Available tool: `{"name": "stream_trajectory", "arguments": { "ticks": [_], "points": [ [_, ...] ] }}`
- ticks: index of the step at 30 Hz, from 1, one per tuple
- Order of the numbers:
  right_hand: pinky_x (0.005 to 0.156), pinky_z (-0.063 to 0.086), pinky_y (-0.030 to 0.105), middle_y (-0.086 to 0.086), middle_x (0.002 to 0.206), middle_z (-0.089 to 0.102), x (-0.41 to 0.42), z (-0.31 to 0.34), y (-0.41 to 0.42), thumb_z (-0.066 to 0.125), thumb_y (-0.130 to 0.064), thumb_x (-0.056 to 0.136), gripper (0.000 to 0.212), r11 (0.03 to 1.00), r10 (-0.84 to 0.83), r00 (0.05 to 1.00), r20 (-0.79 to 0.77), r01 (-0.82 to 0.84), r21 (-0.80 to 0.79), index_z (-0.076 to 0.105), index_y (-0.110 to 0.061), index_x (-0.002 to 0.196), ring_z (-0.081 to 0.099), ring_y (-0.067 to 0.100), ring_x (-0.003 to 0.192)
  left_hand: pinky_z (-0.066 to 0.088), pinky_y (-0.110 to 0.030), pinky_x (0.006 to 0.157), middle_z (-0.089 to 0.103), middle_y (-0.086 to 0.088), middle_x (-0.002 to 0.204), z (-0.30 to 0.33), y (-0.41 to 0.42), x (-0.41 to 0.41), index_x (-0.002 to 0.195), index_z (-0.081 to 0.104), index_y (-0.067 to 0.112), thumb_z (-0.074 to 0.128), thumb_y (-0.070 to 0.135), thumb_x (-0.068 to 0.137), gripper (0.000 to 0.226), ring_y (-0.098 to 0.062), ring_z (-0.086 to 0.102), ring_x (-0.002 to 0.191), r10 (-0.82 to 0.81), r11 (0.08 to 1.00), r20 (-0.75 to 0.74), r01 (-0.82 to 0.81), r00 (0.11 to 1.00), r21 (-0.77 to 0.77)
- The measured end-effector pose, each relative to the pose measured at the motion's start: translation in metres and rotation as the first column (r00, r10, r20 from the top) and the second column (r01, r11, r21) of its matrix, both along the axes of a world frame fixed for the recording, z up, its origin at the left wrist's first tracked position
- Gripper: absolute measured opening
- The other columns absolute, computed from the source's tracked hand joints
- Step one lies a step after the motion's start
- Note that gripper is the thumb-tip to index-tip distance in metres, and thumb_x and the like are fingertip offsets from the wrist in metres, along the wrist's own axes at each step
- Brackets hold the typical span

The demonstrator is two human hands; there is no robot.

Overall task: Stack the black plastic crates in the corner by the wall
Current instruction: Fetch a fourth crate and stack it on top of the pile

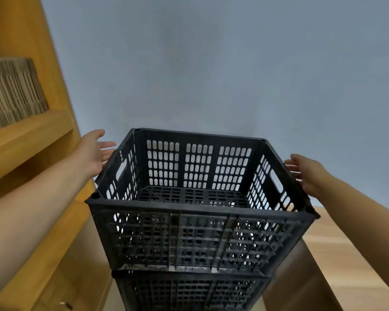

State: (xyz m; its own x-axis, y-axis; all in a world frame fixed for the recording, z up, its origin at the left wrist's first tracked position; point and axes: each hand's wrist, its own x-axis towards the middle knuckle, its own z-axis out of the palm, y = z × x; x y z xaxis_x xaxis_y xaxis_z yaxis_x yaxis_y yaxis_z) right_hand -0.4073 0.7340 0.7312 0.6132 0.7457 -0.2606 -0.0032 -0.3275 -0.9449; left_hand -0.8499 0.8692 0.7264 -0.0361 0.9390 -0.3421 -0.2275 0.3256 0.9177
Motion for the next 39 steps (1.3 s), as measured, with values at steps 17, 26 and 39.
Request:
{"name": "stream_trajectory", "arguments": {
  "ticks": [17, 26, 39],
  "points": [
    [0.094, 0.049, 0.039, 0.002, 0.113, 0.054, -0.022, -0.031, -0.096, 0.036, 0.016, 0.084, 0.060, 0.957, 0.246, 0.920, 0.306, -0.280, 0.072, 0.048, -0.018, 0.132, 0.055, 0.021, 0.099, 0.045, -0.038, 0.088, 0.042, -0.012, 0.131, -0.030, -0.096, 0.019, 0.137, 0.046, 0.011, 0.046, 0.005, 0.086, 0.052, -0.033, 0.048, 0.113, 0.020, 0.934, -0.977, 0.346, 0.211, 0.093],
    [0.086, 0.051, 0.036, 0.016, 0.134, 0.049, -0.010, -0.032, -0.095, 0.040, 0.015, 0.085, 0.062, 0.975, 0.191, 0.936, 0.296, -0.216, 0.052, 0.046, -0.016, 0.138, 0.053, 0.026, 0.103, 0.047, -0.038, 0.087, 0.044, -0.011, 0.130, -0.039, -0.111, 0.024, 0.134, 0.048, 0.016, 0.053, 0.020, 0.084, 0.050, -0.031, 0.051, 0.110, 0.038, 0.940, -0.983, 0.326, 0.179, 0.096],
    [0.091, 0.052, 0.039, 0.014, 0.137, 0.046, -0.008, -0.039, -0.094, 0.038, 0.013, 0.086, 0.060, 0.980, 0.178, 0.929, 0.325, -0.198, 0.030, 0.047, -0.019, 0.136, 0.053, 0.028, 0.109, 0.045, -0.038, 0.087, 0.044, -0.006, 0.132, -0.041, -0.114, 0.028, 0.132, 0.050, 0.019, 0.048, 0.041, 0.088, 0.049, -0.028, 0.049, 0.116, 0.108, 0.939, -0.990, 0.317, 0.096, 0.133]
  ]
}}
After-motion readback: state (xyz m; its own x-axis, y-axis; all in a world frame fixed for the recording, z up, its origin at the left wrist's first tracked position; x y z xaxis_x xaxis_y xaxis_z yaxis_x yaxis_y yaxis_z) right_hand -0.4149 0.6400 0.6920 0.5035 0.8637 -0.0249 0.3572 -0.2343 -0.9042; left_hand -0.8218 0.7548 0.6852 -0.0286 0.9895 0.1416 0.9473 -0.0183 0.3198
